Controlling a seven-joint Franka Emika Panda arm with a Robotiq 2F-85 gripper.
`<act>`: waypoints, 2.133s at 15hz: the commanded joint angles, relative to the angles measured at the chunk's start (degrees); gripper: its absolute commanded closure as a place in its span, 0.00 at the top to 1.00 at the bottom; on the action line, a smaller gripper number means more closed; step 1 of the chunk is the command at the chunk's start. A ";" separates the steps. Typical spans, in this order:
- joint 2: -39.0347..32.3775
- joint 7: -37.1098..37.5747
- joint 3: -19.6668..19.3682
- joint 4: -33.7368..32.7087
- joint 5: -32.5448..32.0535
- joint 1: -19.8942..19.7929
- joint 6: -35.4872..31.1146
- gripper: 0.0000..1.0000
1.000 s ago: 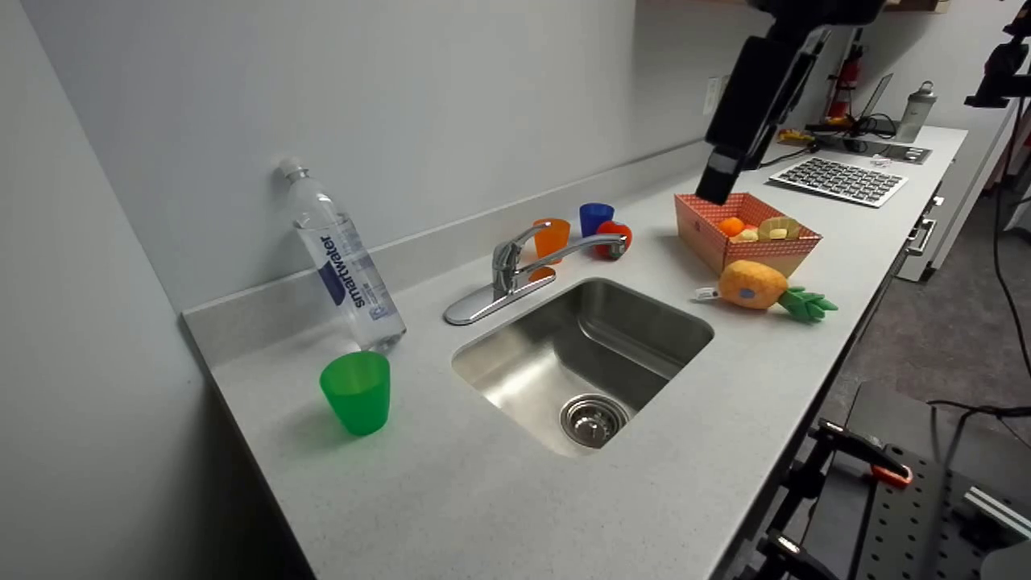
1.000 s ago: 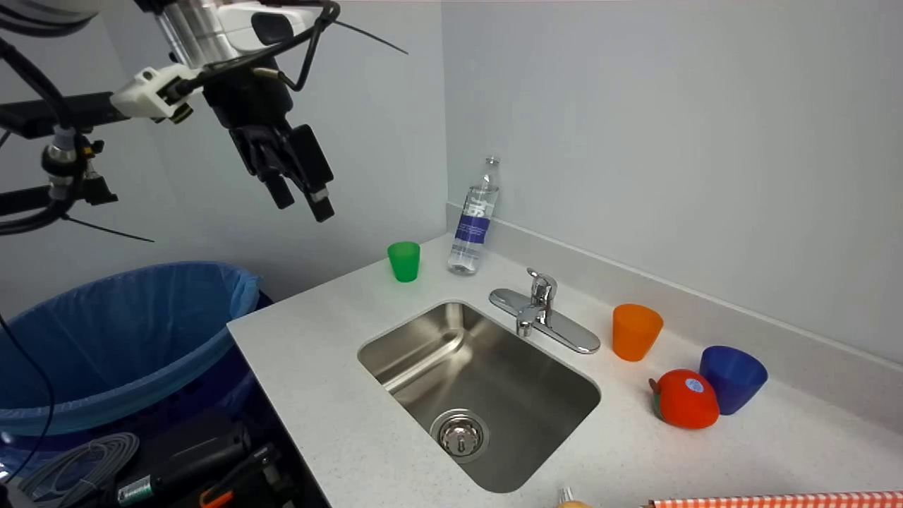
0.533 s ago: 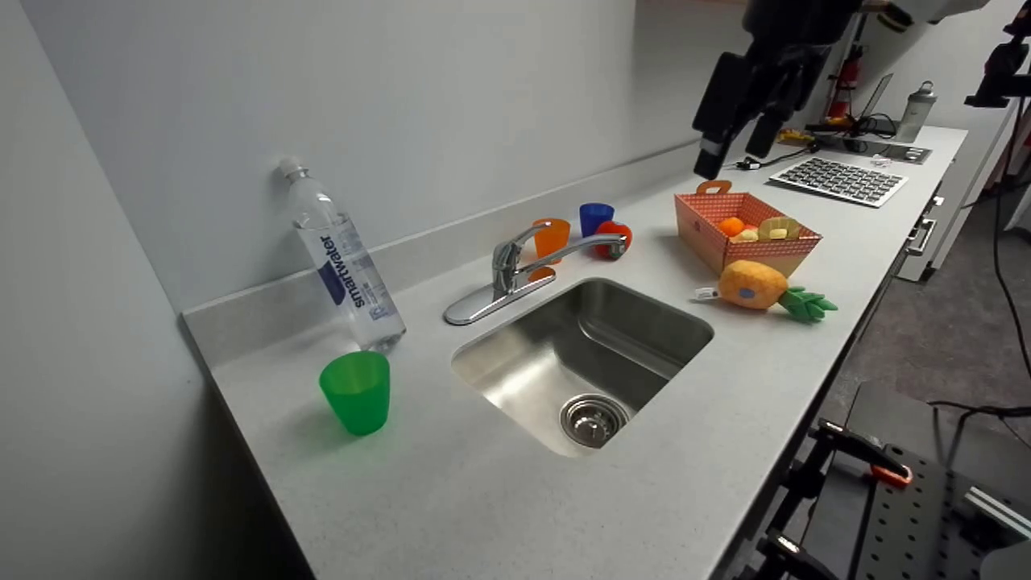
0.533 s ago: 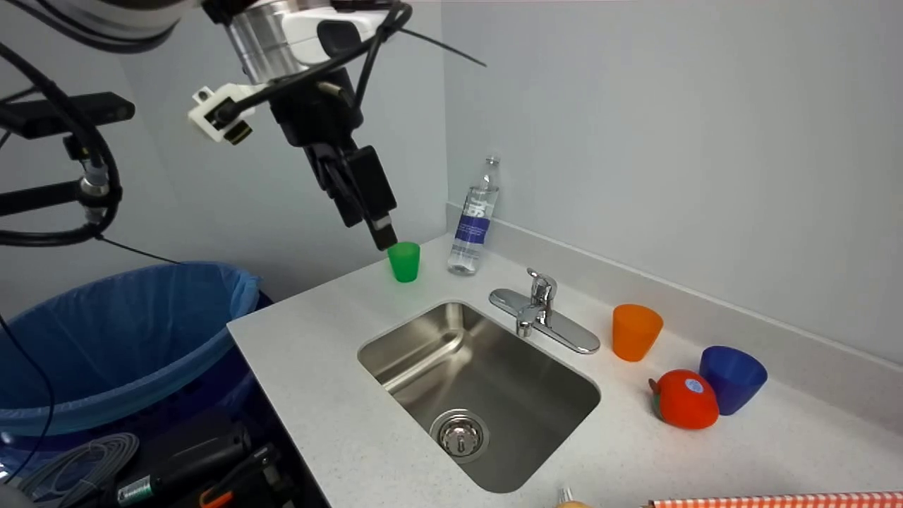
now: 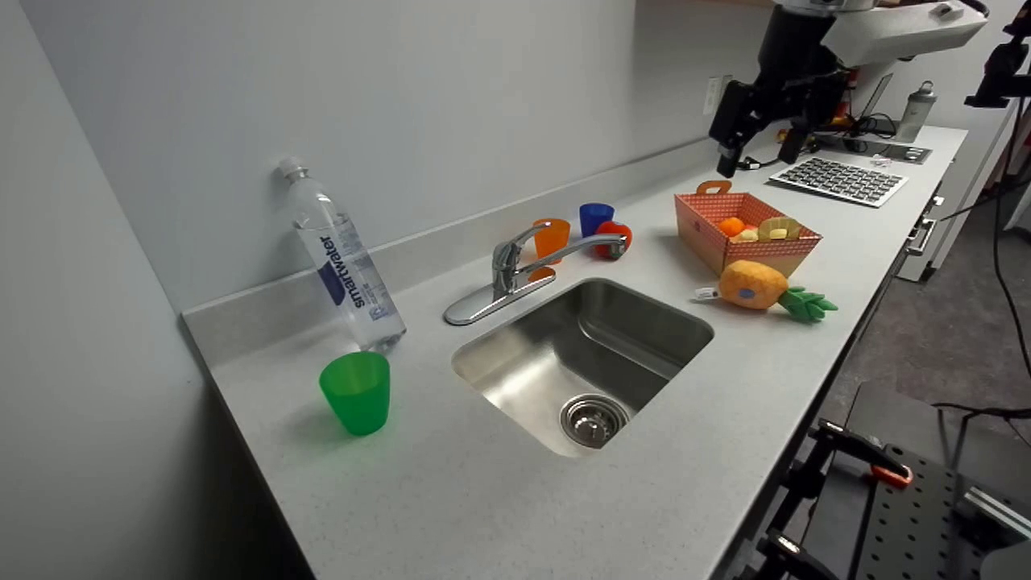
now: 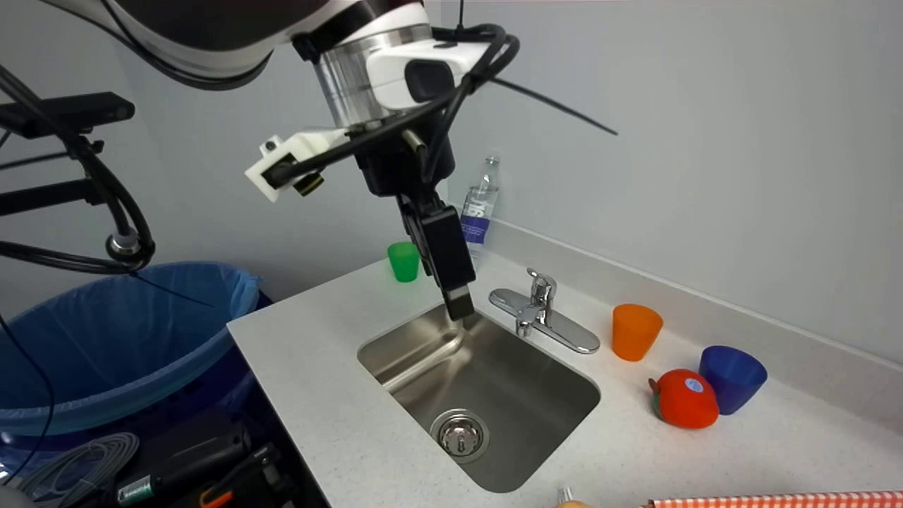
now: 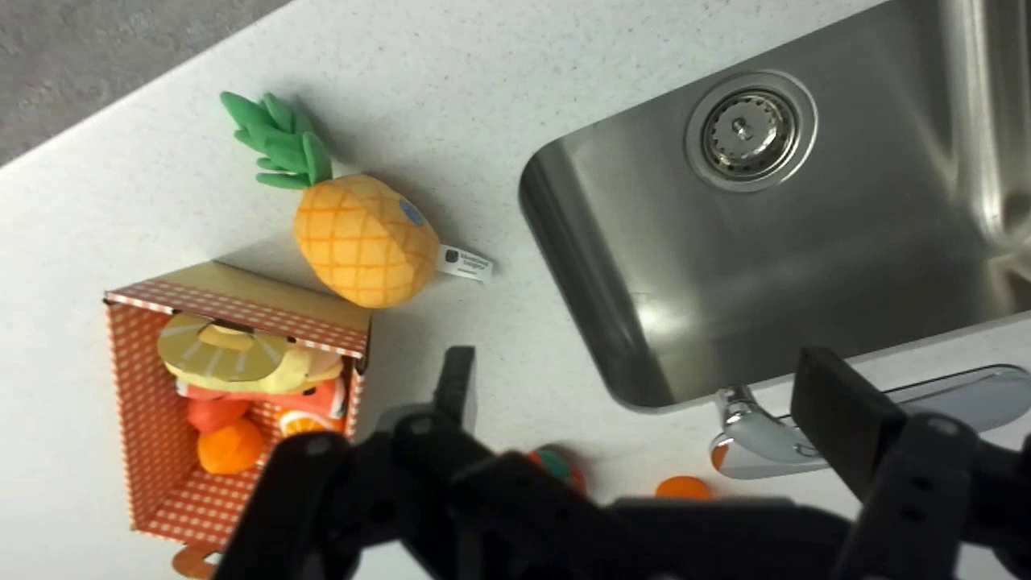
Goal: Remove the banana plushie from the box
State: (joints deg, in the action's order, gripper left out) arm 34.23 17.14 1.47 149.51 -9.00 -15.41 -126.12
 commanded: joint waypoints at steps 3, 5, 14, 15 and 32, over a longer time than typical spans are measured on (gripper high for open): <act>-1.37 2.41 -1.51 -0.96 -0.47 -0.47 0.22 1.00; -1.53 3.11 -1.44 -1.13 -0.45 -0.52 0.22 1.00; -4.42 7.43 -1.42 -2.29 0.28 -1.69 -3.05 1.00; -6.01 9.43 -1.46 -3.17 0.16 -2.46 -3.77 1.00; -42.99 29.06 -17.12 -32.82 -0.69 -6.09 -5.14 1.00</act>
State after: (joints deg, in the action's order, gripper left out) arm -2.42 42.12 -12.83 122.75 -8.99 -23.19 -132.10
